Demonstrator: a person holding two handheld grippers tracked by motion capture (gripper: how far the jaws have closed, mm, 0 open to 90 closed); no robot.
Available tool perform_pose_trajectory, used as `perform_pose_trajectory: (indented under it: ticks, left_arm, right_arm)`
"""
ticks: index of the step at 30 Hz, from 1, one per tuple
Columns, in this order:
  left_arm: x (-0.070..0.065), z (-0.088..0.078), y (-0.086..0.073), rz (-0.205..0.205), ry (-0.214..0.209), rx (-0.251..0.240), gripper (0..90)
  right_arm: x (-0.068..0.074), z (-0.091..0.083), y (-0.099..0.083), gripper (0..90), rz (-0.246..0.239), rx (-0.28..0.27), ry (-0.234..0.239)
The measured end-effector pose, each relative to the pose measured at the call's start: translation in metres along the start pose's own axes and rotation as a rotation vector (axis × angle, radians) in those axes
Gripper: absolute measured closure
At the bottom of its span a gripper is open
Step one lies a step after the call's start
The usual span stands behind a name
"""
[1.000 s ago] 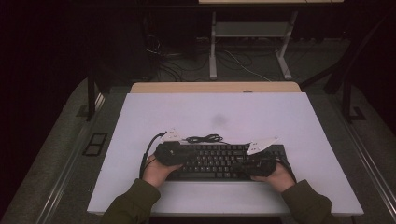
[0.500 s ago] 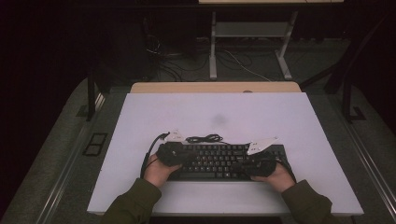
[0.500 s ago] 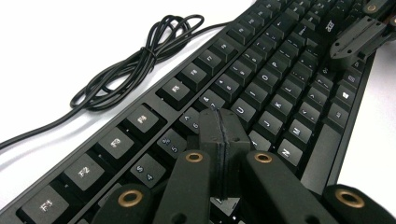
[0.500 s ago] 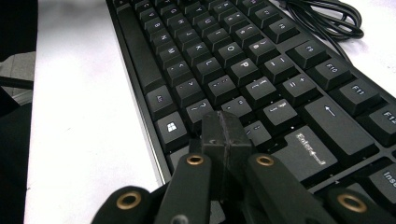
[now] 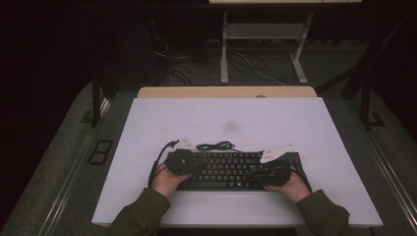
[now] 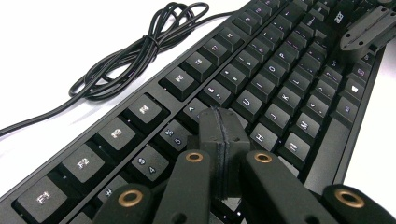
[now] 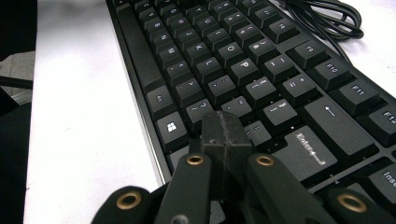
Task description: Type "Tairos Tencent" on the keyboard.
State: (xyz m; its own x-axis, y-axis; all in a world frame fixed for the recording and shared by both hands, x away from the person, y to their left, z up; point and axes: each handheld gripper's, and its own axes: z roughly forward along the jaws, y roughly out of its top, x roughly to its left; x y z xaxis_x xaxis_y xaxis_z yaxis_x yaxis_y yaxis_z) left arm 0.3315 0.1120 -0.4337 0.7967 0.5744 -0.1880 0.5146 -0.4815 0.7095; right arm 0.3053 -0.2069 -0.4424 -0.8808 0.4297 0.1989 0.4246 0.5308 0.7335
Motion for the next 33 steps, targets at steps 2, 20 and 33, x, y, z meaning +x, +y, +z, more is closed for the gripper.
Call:
perform_pose_trajectory:
  ticks: [2, 20, 33]
  left_arm:
    - [0.0, -0.001, 0.0, 0.002, -0.001, -0.007, 89.0]
    - [0.002, -0.02, -0.008, -0.007, -0.013, -0.112, 58.3]
    - [0.007, -0.032, -0.021, -0.01, 0.021, -0.15, 14.7]
  right_arm:
    - [0.0, 0.0, 0.0, 89.5, 0.0, 0.0, 0.0]
    - [0.0, 0.0, 0.0, 89.5, 0.003, -0.003, 0.001]
    - [0.0, 0.0, -0.001, 89.5, 0.009, -0.006, 0.003]
